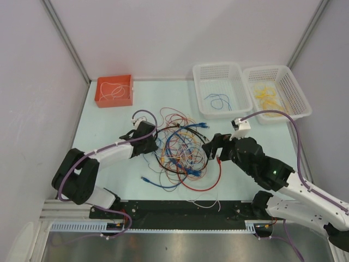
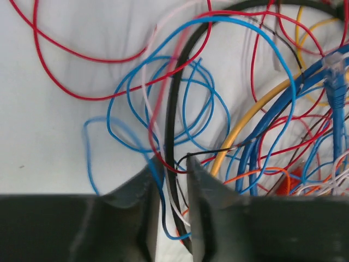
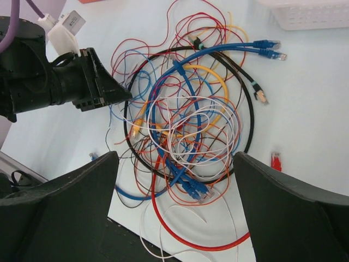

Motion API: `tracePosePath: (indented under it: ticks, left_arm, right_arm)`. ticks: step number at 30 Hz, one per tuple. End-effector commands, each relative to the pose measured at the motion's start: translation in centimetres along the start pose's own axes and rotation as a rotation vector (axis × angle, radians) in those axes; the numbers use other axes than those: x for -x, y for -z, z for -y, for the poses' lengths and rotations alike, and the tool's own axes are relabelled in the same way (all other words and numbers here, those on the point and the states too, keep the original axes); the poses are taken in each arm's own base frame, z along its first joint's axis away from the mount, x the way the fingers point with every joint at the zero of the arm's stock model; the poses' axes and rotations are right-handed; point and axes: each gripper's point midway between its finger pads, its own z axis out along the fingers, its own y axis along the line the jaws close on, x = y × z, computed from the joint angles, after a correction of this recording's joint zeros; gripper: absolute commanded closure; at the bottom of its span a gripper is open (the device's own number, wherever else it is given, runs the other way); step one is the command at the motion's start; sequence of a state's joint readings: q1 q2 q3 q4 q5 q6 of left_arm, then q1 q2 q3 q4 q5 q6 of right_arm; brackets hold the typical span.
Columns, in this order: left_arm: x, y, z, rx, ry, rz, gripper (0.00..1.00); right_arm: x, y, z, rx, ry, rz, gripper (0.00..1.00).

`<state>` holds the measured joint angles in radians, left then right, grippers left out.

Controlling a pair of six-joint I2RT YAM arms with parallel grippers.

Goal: Untangle the cables

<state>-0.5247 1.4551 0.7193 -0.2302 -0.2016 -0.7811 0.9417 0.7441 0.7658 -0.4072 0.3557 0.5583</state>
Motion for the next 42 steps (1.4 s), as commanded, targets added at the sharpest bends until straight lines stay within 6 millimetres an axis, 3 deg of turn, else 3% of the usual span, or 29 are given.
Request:
tracePosePath:
  ticks: [1,3,6,12,15,18,23,30,40,42]
  left_arm:
    - [4.3,2.6,3.2,-0.127,0.012,0.13,0.95]
    - [5.8,4.4,4.0,-0.163,0.003,0.176,1.0]
    - [8.3,9.0,6.0,-0.285,-0.036,0.264,1.0]
    - [12.4,21.1,9.8,-0.595,-0.14,0.468,1.0]
    - [12.8,25.5,10.9,-0.699,-0.213,0.502,1.0]
    - [12.6,28.1,11.7,-0.773,-0.278,0.508,1.0]
    - [11.4,30.1,12.6,-0.883,-0.345,0.494,1.0]
    - [9.8,30.7,13.3,-0.983,-0.381,0.458,1.0]
    - [8.9,31.2,13.4,-1.027,-0.381,0.436,1.0]
    - [8.7,31.0,13.3,-1.029,-0.38,0.434,1.0]
  right_arm:
    - [0.8,0.5,0.2,-0.013,-0.022,0.035,0.09]
    - [0.7,0.4,0.1,-0.008,-0.024,0.03,0.09]
    - [0.6,0.5,-0.2,0.007,-0.028,0.027,0.09]
    - [2.2,1.3,-1.5,0.075,-0.052,0.081,0.09]
    - [3.7,2.0,-2.9,0.149,-0.058,0.133,0.1]
    - [5.3,2.7,-5.0,0.251,-0.065,0.181,0.11]
    - [7.6,2.7,-8.4,0.367,-0.035,0.221,0.11]
    - [9.0,0.5,-10.5,0.399,0.02,0.261,0.1]
    - [9.4,-2.9,-11.7,0.406,0.015,0.271,0.1]
    - [9.1,-3.6,-11.9,0.422,0.008,0.254,0.18]
